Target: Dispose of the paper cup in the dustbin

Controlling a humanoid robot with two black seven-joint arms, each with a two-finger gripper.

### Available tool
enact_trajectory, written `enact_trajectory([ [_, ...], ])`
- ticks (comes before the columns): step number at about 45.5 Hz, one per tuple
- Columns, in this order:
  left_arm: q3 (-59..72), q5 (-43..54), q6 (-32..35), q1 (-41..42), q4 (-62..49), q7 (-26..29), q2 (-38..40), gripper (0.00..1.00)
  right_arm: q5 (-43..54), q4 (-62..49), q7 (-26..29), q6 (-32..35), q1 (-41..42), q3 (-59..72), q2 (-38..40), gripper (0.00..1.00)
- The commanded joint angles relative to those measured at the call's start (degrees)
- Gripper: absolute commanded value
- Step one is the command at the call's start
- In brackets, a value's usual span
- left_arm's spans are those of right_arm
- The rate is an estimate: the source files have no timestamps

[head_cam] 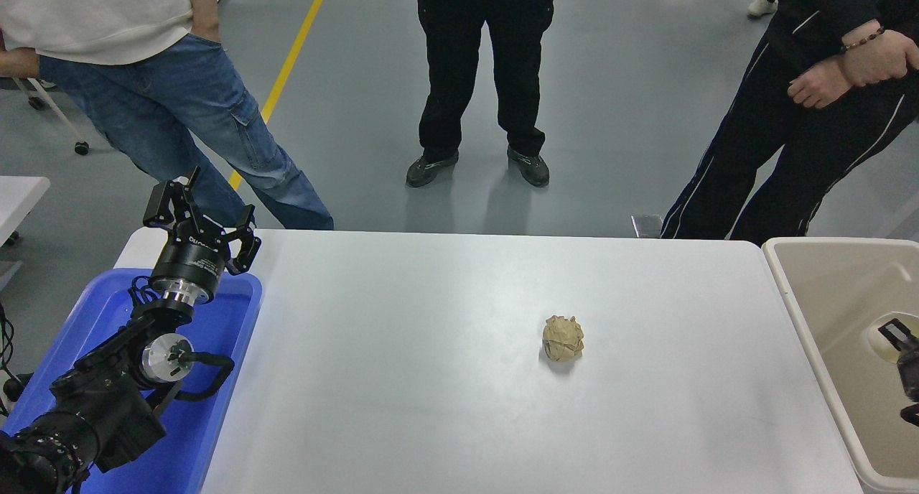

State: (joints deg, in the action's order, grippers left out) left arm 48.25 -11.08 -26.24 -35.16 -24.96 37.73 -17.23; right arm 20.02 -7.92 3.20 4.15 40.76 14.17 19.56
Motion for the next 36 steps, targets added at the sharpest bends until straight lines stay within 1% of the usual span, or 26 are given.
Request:
enact_trajectory([
  [1,0.0,0.0,0.0,0.0,0.0,0.0,0.0,1.00,-0.1,0.0,0.0,-4.1,-0.2,0.0,-0.1,0.40],
  [7,0.0,0.0,0.0,0.0,0.0,0.0,0.0,1.00,0.0,0.1,-0.1,-6.3,-0.2,0.0,-0.1,0.84],
  [9,0.0,0.0,0.0,0.0,0.0,0.0,0.0,1.00,-0.1,0.1,-0.1,-6.4,-0.1,-0.2,-0.1,0.92],
  [14,0.0,0.0,0.0,0.0,0.0,0.0,0.0,1.00,-0.1,0.2,-0.2,-6.5,0.0,-0.4,-0.1,0.96],
  [20,0.0,0.0,0.0,0.0,0.0,0.0,0.0,1.00,-0.1,0.3,-0.2,-6.4,1.0,-0.8,0.0,0.97],
  [26,0.0,0.0,0.0,0.0,0.0,0.0,0.0,1.00,-0.2,0.4,0.0,-5.6,5.2,-5.1,0.2,0.99],
  [36,0.0,0.0,0.0,0.0,0.0,0.0,0.0,1.00,-0.6,0.6,-0.4,-5.8,13.9,-12.7,1.5,0.99],
])
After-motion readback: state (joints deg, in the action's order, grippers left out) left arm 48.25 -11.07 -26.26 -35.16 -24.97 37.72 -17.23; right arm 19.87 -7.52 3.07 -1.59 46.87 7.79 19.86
